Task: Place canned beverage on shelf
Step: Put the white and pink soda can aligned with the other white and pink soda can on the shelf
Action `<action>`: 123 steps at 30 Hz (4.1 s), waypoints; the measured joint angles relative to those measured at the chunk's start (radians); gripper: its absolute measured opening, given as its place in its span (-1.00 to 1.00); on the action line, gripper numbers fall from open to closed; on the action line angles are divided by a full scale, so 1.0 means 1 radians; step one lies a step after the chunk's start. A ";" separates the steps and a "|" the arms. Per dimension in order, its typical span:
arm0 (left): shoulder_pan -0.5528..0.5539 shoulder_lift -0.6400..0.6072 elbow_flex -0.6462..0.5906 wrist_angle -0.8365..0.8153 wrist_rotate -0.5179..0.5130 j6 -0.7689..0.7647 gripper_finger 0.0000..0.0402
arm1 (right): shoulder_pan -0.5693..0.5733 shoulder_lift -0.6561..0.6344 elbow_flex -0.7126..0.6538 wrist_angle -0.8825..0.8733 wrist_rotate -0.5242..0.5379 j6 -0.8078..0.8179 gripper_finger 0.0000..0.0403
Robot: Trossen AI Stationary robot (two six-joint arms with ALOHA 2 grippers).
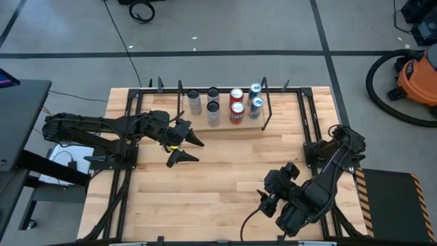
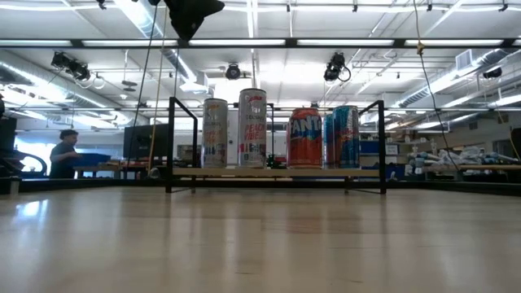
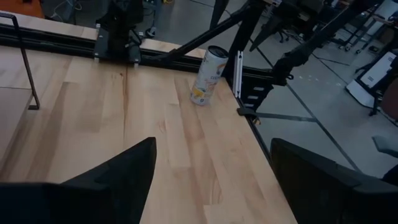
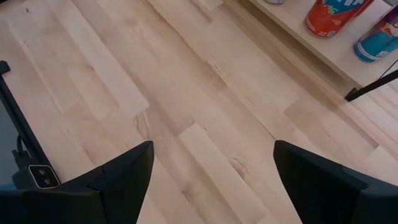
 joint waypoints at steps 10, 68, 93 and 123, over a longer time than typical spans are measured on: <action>0.002 0.000 0.000 0.002 -0.034 -0.022 0.57 | 0.000 0.000 0.000 0.000 0.022 0.021 0.69; -0.091 -0.001 0.000 -0.069 -0.002 0.074 0.58 | 0.079 0.000 -0.134 0.000 -0.492 0.355 0.51; -0.091 0.000 0.000 -0.054 -0.010 0.026 0.58 | 0.155 0.000 -0.135 0.084 -0.435 0.375 0.51; -0.091 0.000 0.000 -0.054 -0.010 0.027 0.57 | 0.208 0.003 -0.376 0.135 -0.595 0.606 0.51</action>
